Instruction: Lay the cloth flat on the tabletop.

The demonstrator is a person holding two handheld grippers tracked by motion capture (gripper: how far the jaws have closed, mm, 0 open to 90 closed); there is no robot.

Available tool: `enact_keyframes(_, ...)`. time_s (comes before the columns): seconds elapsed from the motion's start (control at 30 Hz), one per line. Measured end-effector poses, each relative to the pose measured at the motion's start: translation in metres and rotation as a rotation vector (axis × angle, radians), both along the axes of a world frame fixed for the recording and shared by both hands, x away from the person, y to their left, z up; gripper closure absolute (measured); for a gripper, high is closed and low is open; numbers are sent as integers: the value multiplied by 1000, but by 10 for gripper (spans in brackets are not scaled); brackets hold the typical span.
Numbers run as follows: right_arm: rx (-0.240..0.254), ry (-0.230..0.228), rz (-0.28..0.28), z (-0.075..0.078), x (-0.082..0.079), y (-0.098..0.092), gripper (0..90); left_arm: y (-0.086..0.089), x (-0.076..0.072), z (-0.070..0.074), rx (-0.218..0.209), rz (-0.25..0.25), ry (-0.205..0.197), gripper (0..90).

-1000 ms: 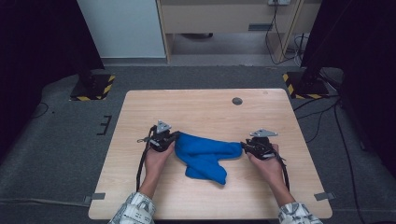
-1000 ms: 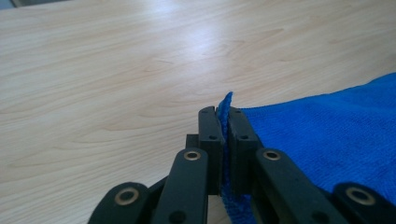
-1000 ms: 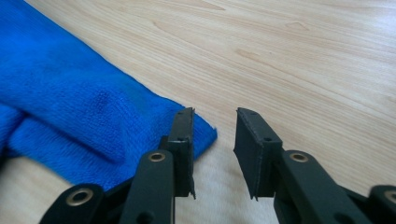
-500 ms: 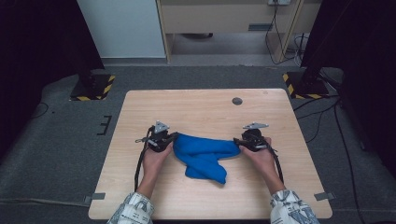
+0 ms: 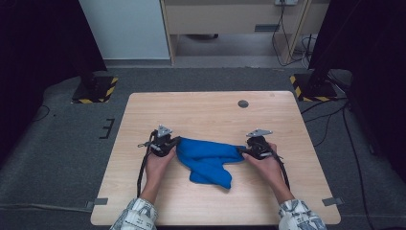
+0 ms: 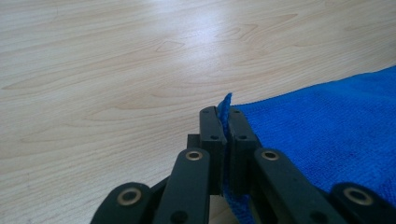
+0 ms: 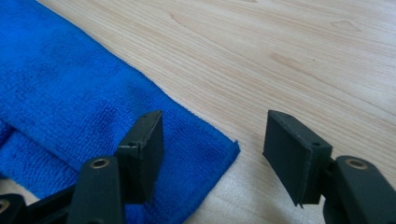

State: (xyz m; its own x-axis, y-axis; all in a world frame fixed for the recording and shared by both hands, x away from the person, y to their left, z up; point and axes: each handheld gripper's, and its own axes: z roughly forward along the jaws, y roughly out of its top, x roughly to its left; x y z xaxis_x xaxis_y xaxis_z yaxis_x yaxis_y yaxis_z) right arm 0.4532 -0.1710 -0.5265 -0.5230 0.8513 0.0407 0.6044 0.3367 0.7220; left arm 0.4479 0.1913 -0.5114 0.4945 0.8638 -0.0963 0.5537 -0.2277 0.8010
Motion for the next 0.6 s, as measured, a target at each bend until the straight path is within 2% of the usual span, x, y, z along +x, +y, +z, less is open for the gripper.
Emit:
enact_keyframes(0.23, -36, -5, 32, -5, -3, 6, 405, 4, 0, -3, 16, 17, 12, 875)
enact_keyframes(0.37, -22, -10, 60, -5, -6, 6, 529, 5, 0, -4, 10, 20, 15, 877)
enact_keyframes(0.6, 4, 14, 111, -3, -9, 11, 802, 4, -2, -3, 7, 13, 12, 877)
